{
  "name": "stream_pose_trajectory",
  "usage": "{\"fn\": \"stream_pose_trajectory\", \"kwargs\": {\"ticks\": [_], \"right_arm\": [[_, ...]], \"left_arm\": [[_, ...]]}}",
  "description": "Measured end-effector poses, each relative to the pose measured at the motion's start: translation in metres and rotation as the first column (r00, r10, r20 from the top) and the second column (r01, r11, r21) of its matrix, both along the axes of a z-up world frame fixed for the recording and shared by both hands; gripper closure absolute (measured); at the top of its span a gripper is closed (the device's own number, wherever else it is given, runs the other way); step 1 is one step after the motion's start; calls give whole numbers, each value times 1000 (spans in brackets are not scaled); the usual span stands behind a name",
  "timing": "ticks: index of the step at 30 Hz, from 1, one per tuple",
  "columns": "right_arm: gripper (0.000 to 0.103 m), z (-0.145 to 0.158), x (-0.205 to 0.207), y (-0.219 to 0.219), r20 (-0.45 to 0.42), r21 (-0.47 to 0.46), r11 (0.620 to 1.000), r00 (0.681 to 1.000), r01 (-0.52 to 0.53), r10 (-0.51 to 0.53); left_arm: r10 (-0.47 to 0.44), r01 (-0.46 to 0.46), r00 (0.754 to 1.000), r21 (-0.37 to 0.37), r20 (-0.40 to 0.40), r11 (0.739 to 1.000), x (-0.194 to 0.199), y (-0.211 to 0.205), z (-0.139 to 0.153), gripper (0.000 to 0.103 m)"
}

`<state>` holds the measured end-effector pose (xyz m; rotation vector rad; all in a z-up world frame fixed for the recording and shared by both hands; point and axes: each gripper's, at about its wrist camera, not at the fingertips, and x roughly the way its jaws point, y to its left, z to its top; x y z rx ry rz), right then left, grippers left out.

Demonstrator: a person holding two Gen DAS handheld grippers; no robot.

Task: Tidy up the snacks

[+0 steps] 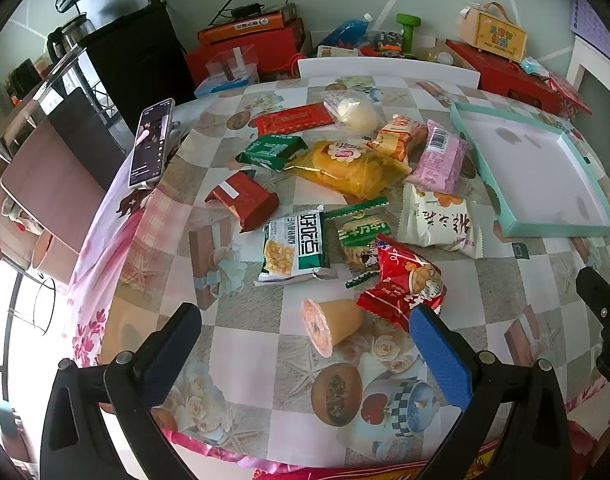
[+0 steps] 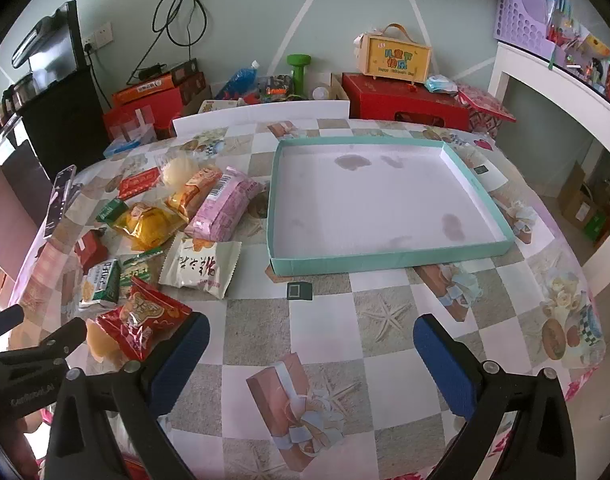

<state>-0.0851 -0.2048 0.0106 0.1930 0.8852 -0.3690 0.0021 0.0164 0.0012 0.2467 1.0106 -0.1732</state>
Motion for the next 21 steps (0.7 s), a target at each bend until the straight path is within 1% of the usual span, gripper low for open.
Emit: {"fn": "stream_pose_trajectory", "kwargs": {"ticks": [21], "right_arm": [[0, 2, -4, 1, 16, -11, 1000, 1000, 5, -4]], "left_arm": [[16, -16, 1000, 4, -12, 1000, 2, 3, -3, 0]]}}
